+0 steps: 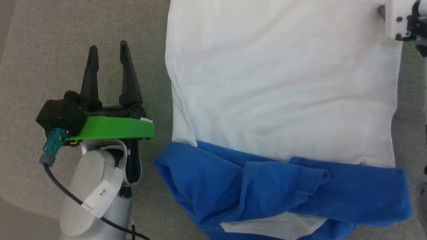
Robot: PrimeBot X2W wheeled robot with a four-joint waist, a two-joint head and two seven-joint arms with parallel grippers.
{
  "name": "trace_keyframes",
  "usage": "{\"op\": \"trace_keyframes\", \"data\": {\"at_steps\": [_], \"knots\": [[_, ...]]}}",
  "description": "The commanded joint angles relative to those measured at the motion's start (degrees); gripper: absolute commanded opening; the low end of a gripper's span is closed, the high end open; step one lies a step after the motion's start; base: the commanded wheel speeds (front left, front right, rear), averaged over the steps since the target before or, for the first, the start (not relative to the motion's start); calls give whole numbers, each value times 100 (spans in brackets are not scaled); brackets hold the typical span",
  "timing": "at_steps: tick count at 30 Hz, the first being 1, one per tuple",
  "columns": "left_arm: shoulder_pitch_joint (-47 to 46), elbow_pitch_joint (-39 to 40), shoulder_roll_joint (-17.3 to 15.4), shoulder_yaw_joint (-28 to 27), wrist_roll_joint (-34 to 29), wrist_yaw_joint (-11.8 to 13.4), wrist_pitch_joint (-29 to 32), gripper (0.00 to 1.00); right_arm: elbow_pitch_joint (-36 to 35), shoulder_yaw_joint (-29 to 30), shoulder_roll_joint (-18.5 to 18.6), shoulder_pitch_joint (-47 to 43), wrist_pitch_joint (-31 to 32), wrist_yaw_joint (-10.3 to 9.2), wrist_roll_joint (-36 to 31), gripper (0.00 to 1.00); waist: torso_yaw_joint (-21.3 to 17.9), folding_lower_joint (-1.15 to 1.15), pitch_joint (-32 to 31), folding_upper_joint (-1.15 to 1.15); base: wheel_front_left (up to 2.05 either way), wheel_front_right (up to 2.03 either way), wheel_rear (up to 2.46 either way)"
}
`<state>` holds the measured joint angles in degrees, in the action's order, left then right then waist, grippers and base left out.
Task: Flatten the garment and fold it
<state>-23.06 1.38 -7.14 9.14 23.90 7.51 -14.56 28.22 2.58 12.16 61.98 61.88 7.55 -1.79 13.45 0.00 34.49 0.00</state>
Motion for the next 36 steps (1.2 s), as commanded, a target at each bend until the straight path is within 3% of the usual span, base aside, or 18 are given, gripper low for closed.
{"op": "trace_keyframes", "data": {"at_steps": [1,4,5,6,7,12,16,24,26,31,36], "knots": [[-57,2,36,-38,-35,-47,-43,100,138,-152,5,-91,93,-6,64,100,78,0,106,0,0,0,0],[-46,-33,84,-88,-41,-82,-43,100,195,-379,99,-127,282,-6,263,100,65,0,117,0,0,0,0],[-43,-46,94,-102,-48,-94,-43,100,201,-407,118,-132,347,-6,325,66,61,0,112,0,0,0,0],[-39,-72,103,-116,-51,-109,-43,100,189,-431,143,-129,396,-6,392,16,54,0,106,0,0,0,0],[-40,-89,110,-127,-56,-121,-43,100,169,-444,164,-119,414,-6,443,0,50,0,100,0,0,0,0],[-118,-215,23,-172,-41,-246,15,100,-69,-426,165,-69,195,-6,729,0,-68,0,-48,0,0,0,0],[-504,-316,-227,-185,74,-368,576,100,-183,-512,102,-76,-23,-6,964,0,-223,0,-186,0,0,0,0],[-2224,-1008,-835,-59,411,-636,2716,100,-424,-992,112,-124,-336,-6,1331,0,-613,0,-177,0,0,0,0],[-2897,-1514,-953,106,481,-640,3689,100,-496,-1170,74,-118,-384,-6,1469,0,-754,0,-98,0,0,0,0],[-3732,-2281,-1049,426,412,-503,5064,100,-622,-1513,30,-46,-434,-6,1744,0,-958,0,78,0,0,0,0],[-4138,-2688,-1157,645,192,-285,5793,100,-776,-1772,72,34,-440,-6,1974,0,-1127,0,262,0,0,0,0]]}}
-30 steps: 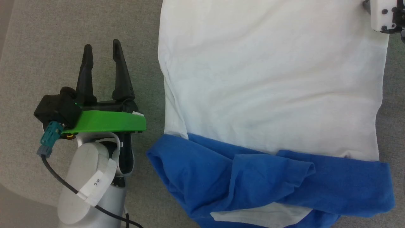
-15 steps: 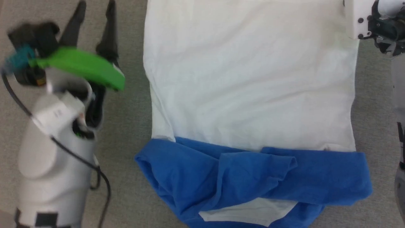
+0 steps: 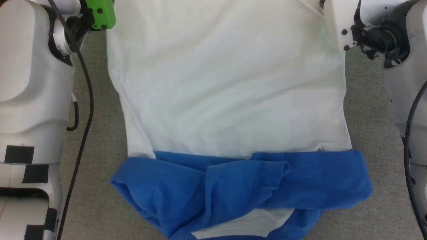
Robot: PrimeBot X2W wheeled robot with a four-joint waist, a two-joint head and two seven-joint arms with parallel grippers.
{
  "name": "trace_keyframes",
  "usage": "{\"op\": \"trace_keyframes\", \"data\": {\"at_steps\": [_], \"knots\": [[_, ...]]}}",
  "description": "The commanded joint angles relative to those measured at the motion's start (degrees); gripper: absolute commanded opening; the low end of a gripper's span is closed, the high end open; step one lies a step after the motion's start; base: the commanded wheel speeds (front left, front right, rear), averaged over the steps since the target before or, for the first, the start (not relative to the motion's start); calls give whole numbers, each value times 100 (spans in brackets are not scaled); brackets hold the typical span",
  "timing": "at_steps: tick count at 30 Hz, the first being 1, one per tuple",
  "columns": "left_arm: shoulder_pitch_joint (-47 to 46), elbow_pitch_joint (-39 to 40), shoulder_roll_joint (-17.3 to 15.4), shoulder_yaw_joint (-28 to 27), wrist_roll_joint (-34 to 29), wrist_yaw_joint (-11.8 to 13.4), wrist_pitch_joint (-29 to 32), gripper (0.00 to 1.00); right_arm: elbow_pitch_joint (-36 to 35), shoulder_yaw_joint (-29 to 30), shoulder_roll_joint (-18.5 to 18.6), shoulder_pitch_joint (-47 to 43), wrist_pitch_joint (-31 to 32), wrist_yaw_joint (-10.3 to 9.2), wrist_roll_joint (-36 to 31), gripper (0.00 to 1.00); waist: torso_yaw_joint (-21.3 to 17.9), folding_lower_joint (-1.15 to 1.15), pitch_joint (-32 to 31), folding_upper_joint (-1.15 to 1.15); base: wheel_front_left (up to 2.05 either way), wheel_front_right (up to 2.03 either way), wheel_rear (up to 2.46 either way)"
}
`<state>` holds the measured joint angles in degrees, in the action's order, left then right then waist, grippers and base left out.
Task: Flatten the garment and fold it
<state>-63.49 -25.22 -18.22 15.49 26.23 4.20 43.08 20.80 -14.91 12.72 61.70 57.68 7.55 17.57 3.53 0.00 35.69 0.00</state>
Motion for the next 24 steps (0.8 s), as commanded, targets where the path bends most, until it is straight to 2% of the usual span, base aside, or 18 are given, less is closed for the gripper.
{"op": "trace_keyframes", "data": {"at_steps": [1,9,10,11,12,16,24], "knots": [[-135,-100,-60,42,-70,86,138,100,-71,-68,41,74,-25,-6,79,0,-163,0,177,0,0,0,0],[2,-349,-9,39,142,249,776,100,-205,-217,203,100,-72,-6,254,0,-257,0,338,0,0,0,0],[44,-347,18,27,202,242,826,96,-207,-220,213,98,-75,-6,262,0,-255,0,346,0,0,0,0],[85,-311,67,-22,297,235,819,17,-207,-219,224,100,-76,-6,271,0,-250,0,359,0,0,0,0],[106,-267,93,-59,343,227,749,0,-207,-214,233,106,-79,-6,277,0,-243,0,369,0,0,0,0],[162,-156,92,-138,381,205,431,0,-177,-165,264,115,-125,-6,272,0,-199,0,348,0,0,0,0],[-57,25,24,-302,289,49,-660,0,-8,135,340,220,-545,-6,80,0,-107,0,79,0,0,0,0]]}}
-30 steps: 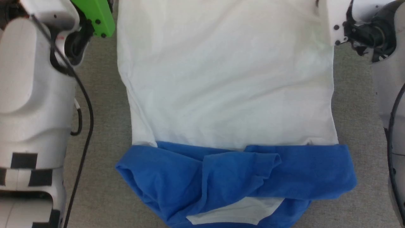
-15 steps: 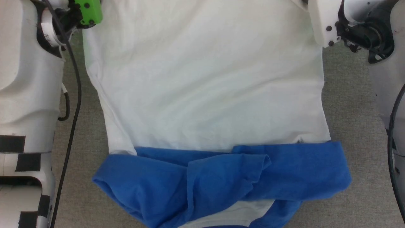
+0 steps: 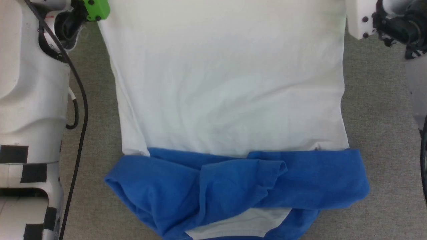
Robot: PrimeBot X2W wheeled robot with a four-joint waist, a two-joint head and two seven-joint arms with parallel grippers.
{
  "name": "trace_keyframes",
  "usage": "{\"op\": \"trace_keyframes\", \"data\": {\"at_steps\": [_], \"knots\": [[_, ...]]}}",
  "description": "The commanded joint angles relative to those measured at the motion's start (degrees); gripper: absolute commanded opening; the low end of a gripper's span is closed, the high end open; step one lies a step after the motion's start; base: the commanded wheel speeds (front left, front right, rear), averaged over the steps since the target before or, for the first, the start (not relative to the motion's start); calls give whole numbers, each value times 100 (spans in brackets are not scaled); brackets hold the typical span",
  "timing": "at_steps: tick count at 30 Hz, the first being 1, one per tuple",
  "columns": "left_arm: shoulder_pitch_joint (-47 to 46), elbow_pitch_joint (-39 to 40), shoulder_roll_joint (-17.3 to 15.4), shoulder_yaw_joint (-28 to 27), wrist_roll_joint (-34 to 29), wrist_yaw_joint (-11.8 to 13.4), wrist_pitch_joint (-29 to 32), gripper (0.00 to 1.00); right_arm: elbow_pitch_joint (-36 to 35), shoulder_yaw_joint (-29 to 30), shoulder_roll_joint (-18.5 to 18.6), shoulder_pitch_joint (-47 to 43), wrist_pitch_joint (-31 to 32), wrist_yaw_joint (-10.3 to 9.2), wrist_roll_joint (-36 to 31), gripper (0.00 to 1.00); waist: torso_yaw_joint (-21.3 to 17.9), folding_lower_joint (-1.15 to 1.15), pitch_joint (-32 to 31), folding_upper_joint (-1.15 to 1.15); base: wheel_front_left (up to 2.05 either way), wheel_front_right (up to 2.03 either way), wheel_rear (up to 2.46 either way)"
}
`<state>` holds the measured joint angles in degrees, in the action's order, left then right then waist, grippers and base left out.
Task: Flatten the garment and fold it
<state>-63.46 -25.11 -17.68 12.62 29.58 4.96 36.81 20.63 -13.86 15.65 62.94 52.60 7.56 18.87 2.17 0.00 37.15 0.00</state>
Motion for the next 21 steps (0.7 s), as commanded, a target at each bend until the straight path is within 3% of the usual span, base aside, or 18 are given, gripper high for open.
{"op": "trace_keyframes", "data": {"at_steps": [1,16,21], "knots": [[-133,6,-68,-9,-96,-69,-177,0,53,72,54,147,-115,-8,-134,0,29,0,-90,0,0,0,0],[-1180,-604,-49,-97,-547,-257,-2634,0,598,877,-301,1134,-1945,-8,-971,0,-67,0,-222,0,0,0,0],[-1263,-999,31,-45,-499,-387,-2845,0,888,949,-414,1232,-2309,-8,-1060,0,-39,0,-321,0,0,0,0]]}}
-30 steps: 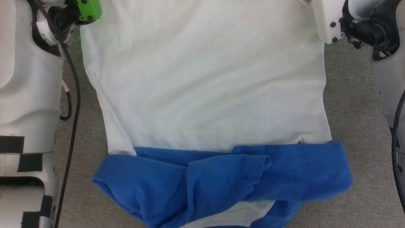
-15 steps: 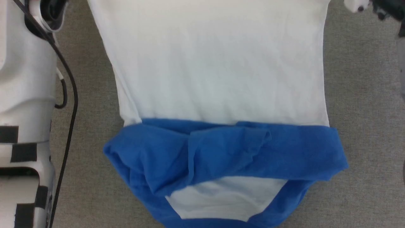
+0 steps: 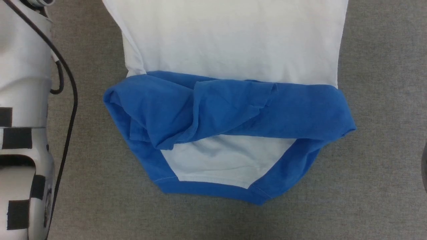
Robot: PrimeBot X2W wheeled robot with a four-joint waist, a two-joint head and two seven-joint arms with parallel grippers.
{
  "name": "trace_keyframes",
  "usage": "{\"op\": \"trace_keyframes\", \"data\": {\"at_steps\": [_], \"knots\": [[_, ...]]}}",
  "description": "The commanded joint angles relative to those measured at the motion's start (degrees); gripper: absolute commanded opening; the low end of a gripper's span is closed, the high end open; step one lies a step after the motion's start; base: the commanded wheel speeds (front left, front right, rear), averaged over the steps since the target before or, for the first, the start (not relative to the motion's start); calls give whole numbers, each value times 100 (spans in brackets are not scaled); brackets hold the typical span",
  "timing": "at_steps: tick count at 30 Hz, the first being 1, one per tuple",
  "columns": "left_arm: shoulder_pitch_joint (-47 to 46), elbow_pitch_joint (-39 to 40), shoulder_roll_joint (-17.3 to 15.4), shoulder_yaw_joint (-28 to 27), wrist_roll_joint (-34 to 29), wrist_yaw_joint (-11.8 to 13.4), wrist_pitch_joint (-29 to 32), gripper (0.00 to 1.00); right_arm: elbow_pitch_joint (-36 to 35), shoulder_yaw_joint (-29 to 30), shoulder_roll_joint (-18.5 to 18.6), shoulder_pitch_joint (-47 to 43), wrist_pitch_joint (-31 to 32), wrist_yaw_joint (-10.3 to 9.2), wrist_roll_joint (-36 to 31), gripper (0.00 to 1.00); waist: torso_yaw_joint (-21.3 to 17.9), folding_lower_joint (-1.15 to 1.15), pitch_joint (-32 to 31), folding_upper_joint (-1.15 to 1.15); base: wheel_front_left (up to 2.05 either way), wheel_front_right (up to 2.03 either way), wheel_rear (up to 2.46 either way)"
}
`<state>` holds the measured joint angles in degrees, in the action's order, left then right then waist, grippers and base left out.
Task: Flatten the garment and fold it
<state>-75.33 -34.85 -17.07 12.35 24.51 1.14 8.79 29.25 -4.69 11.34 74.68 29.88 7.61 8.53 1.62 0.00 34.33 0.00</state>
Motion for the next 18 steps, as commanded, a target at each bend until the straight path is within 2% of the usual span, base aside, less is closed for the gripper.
{"op": "trace_keyframes", "data": {"at_steps": [1,7,12,18], "knots": [[-47,-110,-3,0,42,-64,-63,0,89,2,-9,29,-76,-12,7,0,27,0,-90,0,0,0,0],[463,-434,208,107,336,-489,-189,0,158,-643,189,-571,-276,-12,407,0,148,0,-585,0,0,0,0],[1136,-436,247,186,499,-659,-404,0,-85,-1010,401,-1393,-349,-12,1104,0,216,0,-1205,0,0,0,0],[2243,1,294,372,694,-766,-503,0,-559,-1031,591,-2540,-355,-12,1831,0,293,0,-2089,0,0,0,0]]}}
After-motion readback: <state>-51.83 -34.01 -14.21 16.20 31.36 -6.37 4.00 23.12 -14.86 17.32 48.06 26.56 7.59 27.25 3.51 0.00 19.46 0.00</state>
